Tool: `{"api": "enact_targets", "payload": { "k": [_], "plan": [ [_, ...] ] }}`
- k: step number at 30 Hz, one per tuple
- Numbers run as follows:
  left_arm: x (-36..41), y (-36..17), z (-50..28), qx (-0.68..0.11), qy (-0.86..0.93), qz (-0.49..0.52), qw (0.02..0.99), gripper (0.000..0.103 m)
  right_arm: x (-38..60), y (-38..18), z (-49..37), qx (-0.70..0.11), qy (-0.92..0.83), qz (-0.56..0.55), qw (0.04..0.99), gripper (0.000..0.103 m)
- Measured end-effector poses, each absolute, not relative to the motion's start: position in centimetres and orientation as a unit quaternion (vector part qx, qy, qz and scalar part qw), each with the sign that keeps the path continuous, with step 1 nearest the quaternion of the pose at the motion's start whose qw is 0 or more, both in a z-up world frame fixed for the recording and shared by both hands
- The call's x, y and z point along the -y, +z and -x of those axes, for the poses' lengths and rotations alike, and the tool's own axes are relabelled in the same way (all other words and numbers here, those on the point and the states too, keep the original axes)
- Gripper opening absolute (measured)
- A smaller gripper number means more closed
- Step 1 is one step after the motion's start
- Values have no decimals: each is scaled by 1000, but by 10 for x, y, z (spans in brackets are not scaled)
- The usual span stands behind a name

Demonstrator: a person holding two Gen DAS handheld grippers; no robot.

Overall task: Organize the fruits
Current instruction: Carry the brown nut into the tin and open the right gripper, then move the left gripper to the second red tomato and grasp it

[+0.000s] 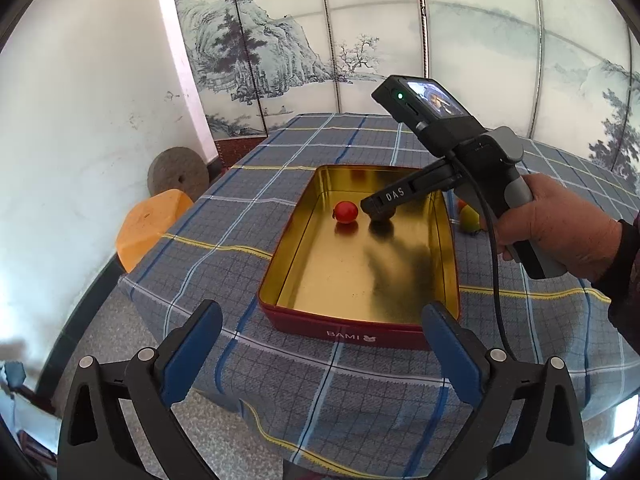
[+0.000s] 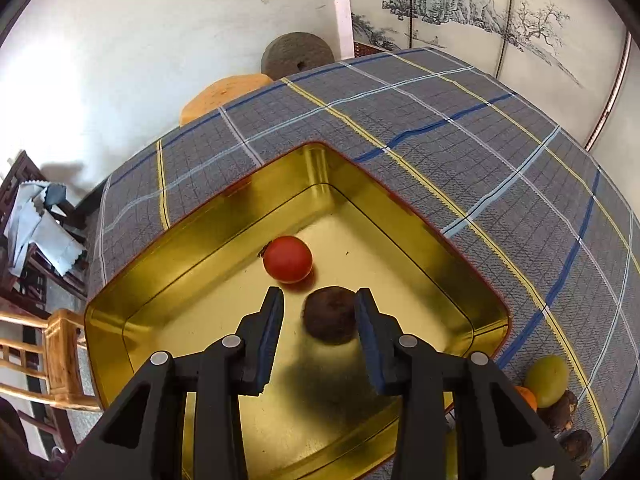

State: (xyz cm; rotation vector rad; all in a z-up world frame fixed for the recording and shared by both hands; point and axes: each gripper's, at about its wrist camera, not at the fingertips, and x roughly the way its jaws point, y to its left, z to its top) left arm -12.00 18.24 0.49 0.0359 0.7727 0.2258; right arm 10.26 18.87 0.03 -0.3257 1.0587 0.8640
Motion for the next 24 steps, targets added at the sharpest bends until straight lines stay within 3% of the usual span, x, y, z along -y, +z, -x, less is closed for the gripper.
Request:
{"api": "enact_targets", "payload": {
  "k": [1, 6, 11, 15, 24],
  "plan": [
    [-182, 5, 120, -376, 112, -18, 920, 100, -189, 2, -104, -486, 398, 145, 765, 37],
    [-179, 5, 123, -371, 112, -24, 921, 100, -172, 26, -93, -446, 411, 111, 787, 65],
    [-170, 7, 126, -366, 100, -38, 925, 100, -125, 54, -65, -393, 411, 69, 820, 76],
    [-156, 11, 133, -344, 85, -64, 933, 100, -65, 66, -34, -352, 384, 50, 852, 101],
    [-122, 17, 132, -338, 62, -107, 933, 100, 100, 38, -8, -380, 203, 84, 898, 103]
  ]
}}
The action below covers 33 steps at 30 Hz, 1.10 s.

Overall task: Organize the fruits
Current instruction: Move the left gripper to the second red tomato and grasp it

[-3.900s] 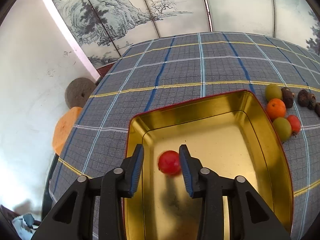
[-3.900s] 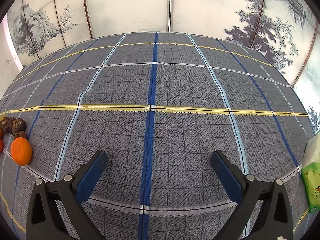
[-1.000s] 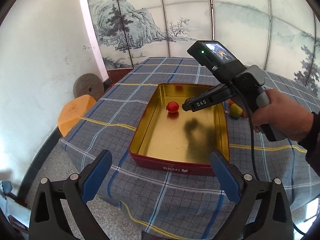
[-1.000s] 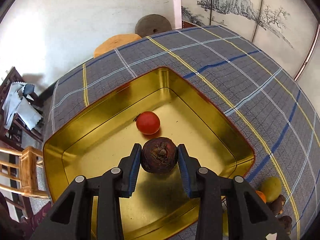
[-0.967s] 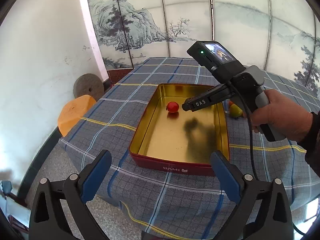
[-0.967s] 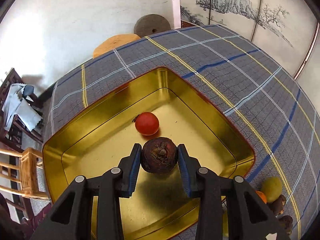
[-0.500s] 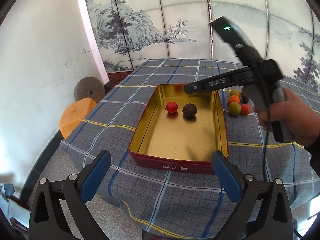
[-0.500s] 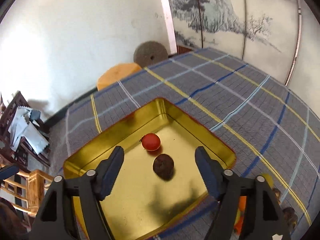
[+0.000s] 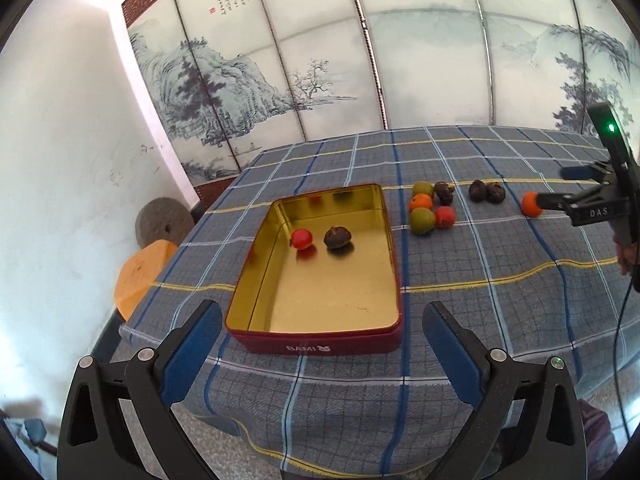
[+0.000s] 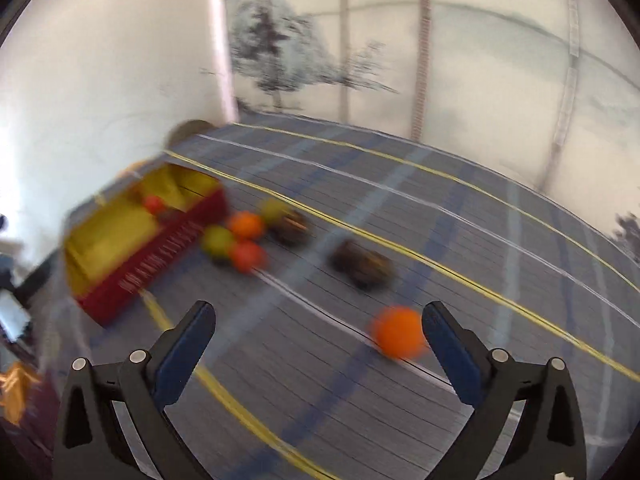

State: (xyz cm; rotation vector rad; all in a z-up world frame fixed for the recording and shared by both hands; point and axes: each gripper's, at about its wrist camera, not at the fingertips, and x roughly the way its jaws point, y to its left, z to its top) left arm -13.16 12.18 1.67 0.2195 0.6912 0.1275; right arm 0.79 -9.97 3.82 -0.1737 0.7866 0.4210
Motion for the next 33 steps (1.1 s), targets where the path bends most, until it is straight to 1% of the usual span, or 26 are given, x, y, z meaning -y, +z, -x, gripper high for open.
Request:
{"api": "enact_targets", "payload": {
  "k": [2, 7, 10, 13, 19, 21, 23, 26, 27, 28, 29, 31, 33],
  "plan": [
    [-116, 18, 130, -337, 63, -116, 932, 100, 133, 25, -8, -398, 147, 91, 901, 103],
    [-95, 17, 126, -338, 58, -143, 928, 100, 204, -3, -6, -433, 52, 69, 897, 103],
    [-81, 15, 120, -340, 49, -166, 924, 100, 230, -16, -7, -449, 31, 61, 891, 103],
    [-61, 8, 114, -350, -3, -189, 918, 100, 242, -27, -7, -467, 25, 50, 882, 103],
    [-27, -8, 82, -389, -101, -205, 892, 100, 244, -29, -7, -469, 47, 45, 881, 103],
    [-21, -12, 66, -400, -117, -210, 885, 98, 243, -31, -8, -470, 53, 45, 880, 103],
    [-20, -11, 43, -409, -136, -199, 880, 94, 244, -31, -8, -471, 56, 43, 879, 103],
    [-21, -12, 6, -431, -156, -176, 871, 72, 244, -31, -9, -472, 66, 35, 878, 103],
    [-19, -14, -5, -437, -162, -170, 868, 68, 245, -31, -9, -472, 69, 32, 878, 103],
    [-18, -18, -21, -446, -173, -162, 863, 58, 246, -30, -10, -472, 71, 29, 878, 103],
    [-17, -22, -30, -454, -178, -160, 858, 52, 246, -30, -10, -472, 72, 27, 878, 103],
    [-16, -31, -49, -469, -194, -166, 846, 52, 246, -30, -10, -472, 75, 24, 878, 103],
    [-14, -37, -64, -467, -203, -183, 841, 52, 246, -30, -9, -471, 79, 22, 878, 103]
  ]
}}
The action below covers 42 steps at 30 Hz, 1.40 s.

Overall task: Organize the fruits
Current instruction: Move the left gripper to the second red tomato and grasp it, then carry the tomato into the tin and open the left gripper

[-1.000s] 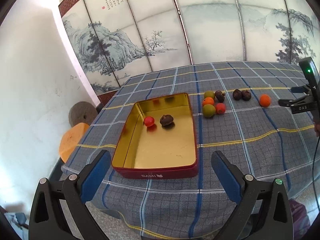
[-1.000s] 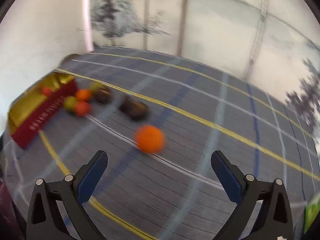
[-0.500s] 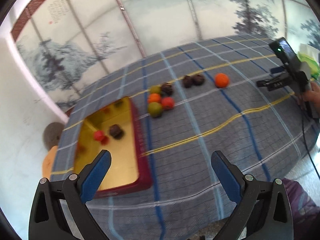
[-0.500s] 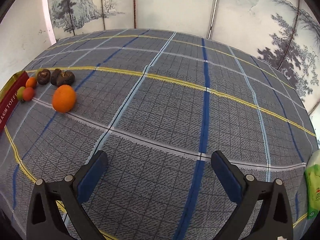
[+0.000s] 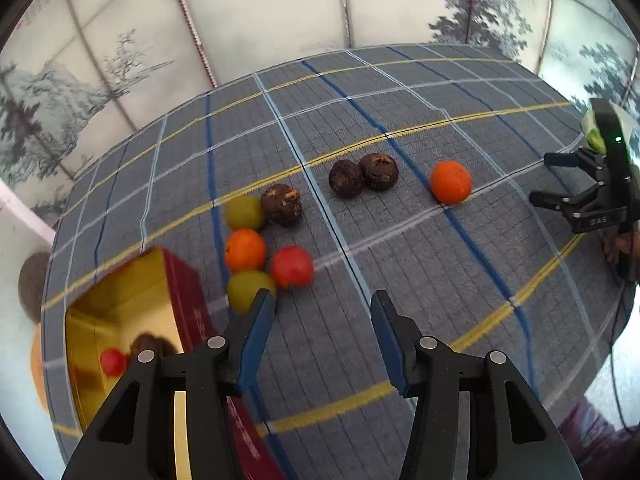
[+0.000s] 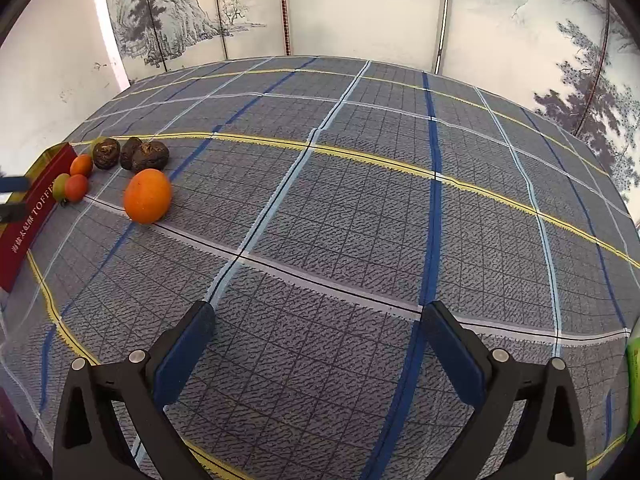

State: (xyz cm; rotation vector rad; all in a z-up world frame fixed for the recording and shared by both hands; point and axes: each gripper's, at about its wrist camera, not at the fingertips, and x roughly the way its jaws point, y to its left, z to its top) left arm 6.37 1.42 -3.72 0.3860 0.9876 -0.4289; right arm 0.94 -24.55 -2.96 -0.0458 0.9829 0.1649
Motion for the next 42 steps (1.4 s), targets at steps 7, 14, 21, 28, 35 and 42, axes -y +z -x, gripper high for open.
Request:
{"api": "enact_targets", "payload": {
  "k": [7, 14, 21, 28, 35, 42],
  "plan": [
    [2, -55, -92, -473, -234, -254, 811, 52, 244, -29, -9, -470, 92, 19, 878, 103],
    [7, -77, -108, -487, -227, -300, 788, 52, 241, -28, -9, -470, 96, 20, 877, 103],
    [17, -84, -103, -457, -202, -333, 799, 31, 239, -28, -11, -471, 96, 24, 877, 103],
    [22, -56, -74, -441, -173, -251, 844, 31, 238, -29, -11, -472, 95, 25, 876, 103],
    [35, -26, -34, -420, -156, -224, 865, 31, 237, -29, -12, -473, 90, 31, 876, 103],
    [31, -8, -13, -414, -131, -207, 877, 31, 234, -30, -12, -476, 82, 39, 875, 103]
  ]
}}
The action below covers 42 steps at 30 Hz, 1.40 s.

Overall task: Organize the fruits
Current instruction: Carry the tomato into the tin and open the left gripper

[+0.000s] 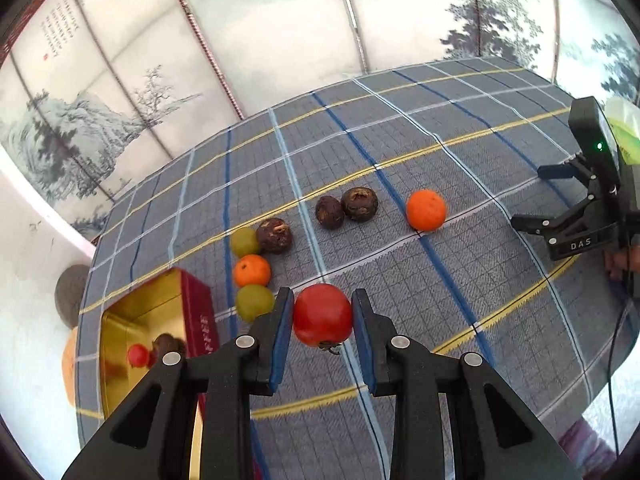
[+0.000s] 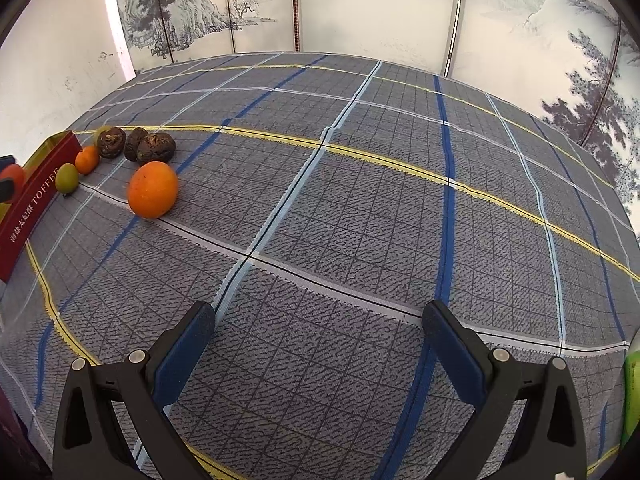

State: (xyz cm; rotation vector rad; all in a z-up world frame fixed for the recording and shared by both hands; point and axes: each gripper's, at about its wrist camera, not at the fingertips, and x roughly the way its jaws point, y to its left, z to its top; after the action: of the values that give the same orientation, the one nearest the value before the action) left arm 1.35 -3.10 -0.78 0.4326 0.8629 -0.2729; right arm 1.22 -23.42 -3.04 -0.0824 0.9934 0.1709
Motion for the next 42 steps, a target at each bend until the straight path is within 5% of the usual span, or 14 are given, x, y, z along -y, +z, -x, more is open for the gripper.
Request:
{"api": "enact_targets", "payload": {
  "k": [42],
  "plan": [
    [-146, -29, 13, -421, 64, -135, 895, 31, 235, -30, -12, -476, 77, 38, 875, 103]
  ]
}}
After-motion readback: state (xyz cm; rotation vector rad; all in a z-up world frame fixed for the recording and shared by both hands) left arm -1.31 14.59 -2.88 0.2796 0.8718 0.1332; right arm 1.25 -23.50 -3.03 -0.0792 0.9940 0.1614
